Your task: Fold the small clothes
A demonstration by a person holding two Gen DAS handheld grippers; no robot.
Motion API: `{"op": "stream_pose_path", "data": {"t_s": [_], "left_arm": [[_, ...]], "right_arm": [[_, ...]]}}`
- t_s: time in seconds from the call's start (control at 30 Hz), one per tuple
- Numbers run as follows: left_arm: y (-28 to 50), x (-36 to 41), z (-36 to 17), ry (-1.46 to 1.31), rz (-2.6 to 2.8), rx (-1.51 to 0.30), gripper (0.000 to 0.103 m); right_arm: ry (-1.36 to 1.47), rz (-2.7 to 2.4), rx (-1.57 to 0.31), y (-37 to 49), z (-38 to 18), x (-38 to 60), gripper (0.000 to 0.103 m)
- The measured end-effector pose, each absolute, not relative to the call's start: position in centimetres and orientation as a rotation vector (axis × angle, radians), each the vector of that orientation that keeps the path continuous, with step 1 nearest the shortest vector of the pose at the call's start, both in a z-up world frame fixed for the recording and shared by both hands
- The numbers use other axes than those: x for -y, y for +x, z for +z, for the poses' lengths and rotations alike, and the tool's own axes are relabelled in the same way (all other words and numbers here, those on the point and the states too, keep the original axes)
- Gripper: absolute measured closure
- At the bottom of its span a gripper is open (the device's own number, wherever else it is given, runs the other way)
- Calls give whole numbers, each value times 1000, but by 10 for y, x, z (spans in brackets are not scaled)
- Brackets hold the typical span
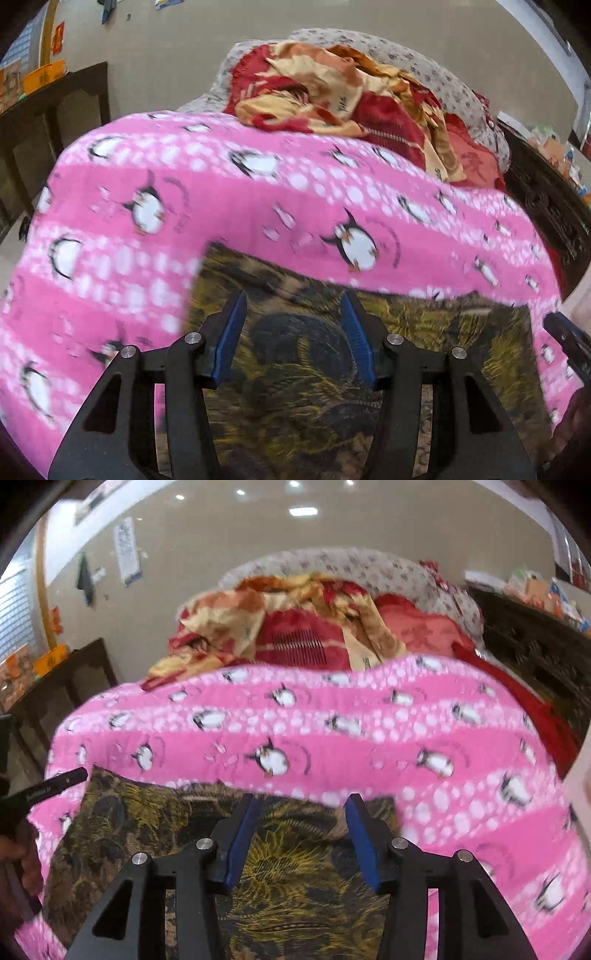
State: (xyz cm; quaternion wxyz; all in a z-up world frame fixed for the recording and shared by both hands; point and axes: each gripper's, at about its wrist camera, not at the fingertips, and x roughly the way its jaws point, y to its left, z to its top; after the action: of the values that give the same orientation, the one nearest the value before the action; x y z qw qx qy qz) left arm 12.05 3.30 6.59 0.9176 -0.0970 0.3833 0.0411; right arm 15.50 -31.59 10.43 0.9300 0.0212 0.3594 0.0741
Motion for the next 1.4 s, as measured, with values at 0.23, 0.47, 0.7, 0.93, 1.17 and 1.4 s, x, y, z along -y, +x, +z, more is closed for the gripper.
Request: {"op": "stream_pose_path", "data": {"t_s": [0.23, 0.47, 0.7, 0.93, 1.17, 1.4], "left_arm": [[94, -76, 18, -326, 153, -823, 50], [103, -73, 14, -332, 147, -836, 45], [96, -78, 15, -371, 120, -824, 42], [97, -76, 16, -366, 111, -828, 36], [97, -77, 15, -378, 104, -824, 36], [97, -78, 15, -384, 100, -822, 36]], "right_arm": [[163, 81, -867, 185, 31, 367, 52], [235, 95, -885, 196, 25, 378, 52], [250, 102, -883, 195, 24, 380, 50], [418, 174, -864, 190, 23, 403, 50], [473, 49, -749, 139, 75, 457, 51], [131, 264, -781, 69, 108, 389, 51]]}}
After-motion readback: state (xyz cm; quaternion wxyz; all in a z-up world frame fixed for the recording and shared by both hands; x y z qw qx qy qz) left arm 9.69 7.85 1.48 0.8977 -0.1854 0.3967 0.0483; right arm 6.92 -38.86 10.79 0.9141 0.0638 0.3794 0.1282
